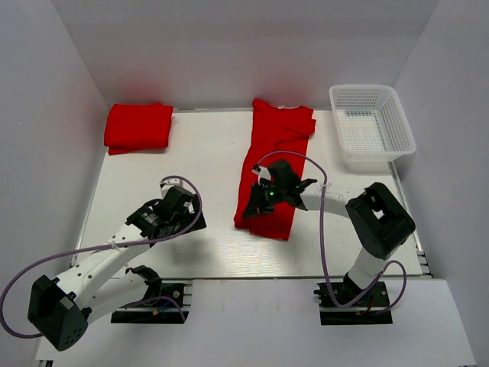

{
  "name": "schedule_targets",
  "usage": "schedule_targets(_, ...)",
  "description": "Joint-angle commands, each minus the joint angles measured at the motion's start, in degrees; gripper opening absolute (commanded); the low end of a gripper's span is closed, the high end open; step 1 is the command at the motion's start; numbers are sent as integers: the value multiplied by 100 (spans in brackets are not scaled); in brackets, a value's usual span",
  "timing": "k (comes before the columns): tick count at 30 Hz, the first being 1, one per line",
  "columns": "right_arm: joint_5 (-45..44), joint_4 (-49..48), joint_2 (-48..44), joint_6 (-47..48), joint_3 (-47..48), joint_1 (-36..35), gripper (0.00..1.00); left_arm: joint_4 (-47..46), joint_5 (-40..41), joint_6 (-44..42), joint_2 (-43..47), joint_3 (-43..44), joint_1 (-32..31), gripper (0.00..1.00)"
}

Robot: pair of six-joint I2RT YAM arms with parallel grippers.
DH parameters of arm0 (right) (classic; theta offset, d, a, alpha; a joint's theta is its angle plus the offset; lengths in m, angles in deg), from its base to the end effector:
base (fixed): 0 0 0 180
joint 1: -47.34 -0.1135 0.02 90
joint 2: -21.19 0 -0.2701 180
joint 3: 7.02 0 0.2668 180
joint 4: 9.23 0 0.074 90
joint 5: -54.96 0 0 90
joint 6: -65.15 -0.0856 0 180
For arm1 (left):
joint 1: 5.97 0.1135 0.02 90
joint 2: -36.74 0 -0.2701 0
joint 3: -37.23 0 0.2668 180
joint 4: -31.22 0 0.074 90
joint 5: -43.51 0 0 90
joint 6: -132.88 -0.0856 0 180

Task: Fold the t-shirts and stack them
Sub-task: Rotate the tshirt 90 degrees

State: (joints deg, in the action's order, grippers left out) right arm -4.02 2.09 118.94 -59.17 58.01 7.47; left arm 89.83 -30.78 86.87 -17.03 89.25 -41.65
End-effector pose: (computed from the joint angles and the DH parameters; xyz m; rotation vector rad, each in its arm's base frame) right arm 0.2686 0.2818 0.1345 -0.4226 2.5289 1.2149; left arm 0.1795 -0.1004 0.1873 -0.2796 2.5552 -0.1632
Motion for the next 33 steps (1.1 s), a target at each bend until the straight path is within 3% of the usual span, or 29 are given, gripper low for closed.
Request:
schedule_targets(1, 403, -597, -170, -92, 272, -29, 0, -131, -85, 5, 113, -53, 26, 99)
schedule_targets(5, 404, -606, -46, -56, 562, -29, 0, -131, -85, -48, 113, -53, 26, 99)
schedule_targets(14, 667, -1933, 103, -531, 255, -37, 0, -131, -191, -48, 113, -53, 26, 99)
schedule_targets(20, 633, -1811, -89, -374, -279, -20, 0, -131, -191, -48, 113, -53, 26, 99)
schedule_targets(26, 150, -951, -617, -66, -842, 24, 11, -131, -243, -101, 0, -106, 26, 99)
schedule_targets(28, -323, -591, -1028, 84, -1018, 33, 34, -131, -243, -101, -1, -106, 26, 99)
schedule_targets(29, -543, -302, -1222, 145, -1063, 24, 55, -183, -243, -101, -1, -106, 26, 99)
schedule_targets(30, -667, -46, -1293, 259, -1081, 24, 90, -183, -243, -101, -1, -106, 26, 99)
schedule_targets(33, -1089, 341, -1671, 400, -1169, 7, 90, -297, -296, -101, -53, -106, 26, 99)
